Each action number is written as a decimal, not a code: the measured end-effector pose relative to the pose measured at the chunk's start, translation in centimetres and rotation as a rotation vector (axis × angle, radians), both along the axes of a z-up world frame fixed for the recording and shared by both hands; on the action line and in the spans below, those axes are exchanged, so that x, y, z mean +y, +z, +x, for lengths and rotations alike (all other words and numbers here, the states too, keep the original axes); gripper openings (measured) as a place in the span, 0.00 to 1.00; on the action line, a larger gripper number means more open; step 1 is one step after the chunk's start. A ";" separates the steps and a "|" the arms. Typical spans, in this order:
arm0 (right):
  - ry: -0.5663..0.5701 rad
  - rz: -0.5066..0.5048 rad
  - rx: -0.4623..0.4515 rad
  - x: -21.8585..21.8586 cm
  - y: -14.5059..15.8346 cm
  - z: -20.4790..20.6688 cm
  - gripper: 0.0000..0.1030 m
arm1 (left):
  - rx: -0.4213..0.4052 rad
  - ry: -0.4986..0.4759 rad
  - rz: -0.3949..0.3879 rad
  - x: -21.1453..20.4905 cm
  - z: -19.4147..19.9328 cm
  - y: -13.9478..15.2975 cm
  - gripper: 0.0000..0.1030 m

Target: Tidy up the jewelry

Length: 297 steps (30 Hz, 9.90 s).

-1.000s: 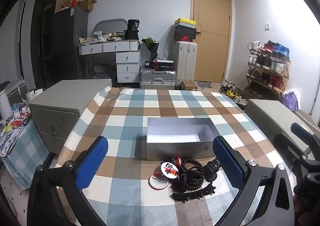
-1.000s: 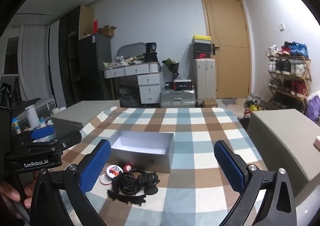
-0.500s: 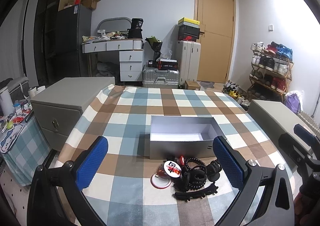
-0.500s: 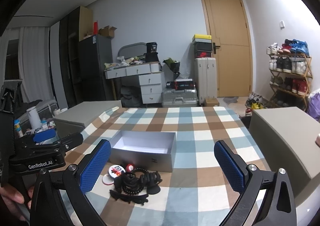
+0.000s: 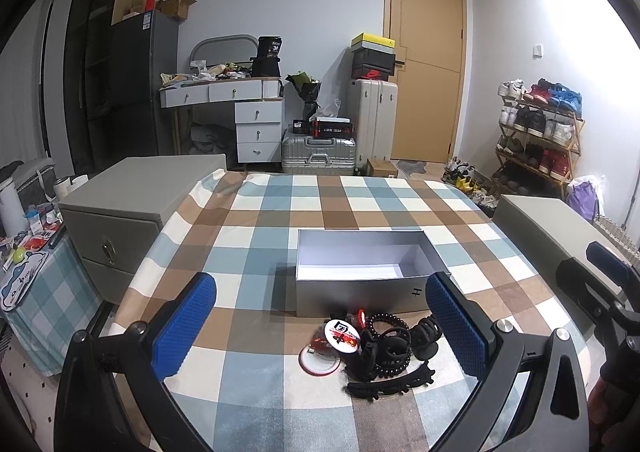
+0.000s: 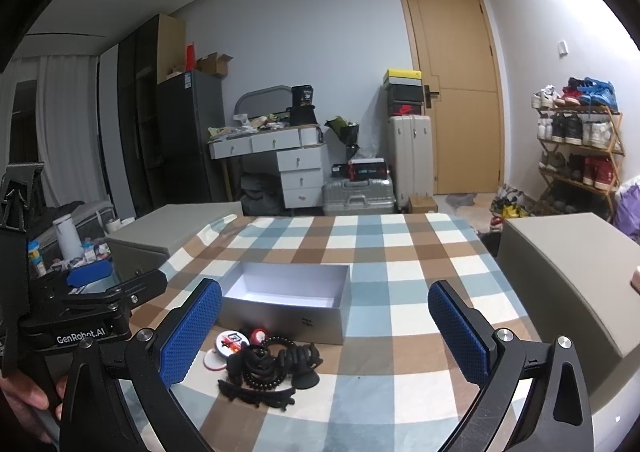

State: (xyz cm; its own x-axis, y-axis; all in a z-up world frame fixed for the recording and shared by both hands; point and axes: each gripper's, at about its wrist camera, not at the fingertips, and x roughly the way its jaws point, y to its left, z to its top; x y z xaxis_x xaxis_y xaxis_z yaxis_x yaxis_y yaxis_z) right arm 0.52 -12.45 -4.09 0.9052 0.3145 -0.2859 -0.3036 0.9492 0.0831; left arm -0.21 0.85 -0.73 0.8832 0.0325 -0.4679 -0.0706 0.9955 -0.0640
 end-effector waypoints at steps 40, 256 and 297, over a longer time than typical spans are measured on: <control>0.063 0.000 0.038 0.6 -1.1 0.5 1.00 | 0.035 -0.013 -0.025 0.3 0.2 -1.4 0.99; 0.197 0.119 0.251 1.8 -3.9 4.7 1.00 | 0.034 -0.071 -0.032 4.0 1.8 -4.7 0.99; 0.071 -0.250 0.471 11.5 -12.7 5.3 0.91 | 0.154 -0.023 -0.114 7.3 -0.4 -8.6 0.99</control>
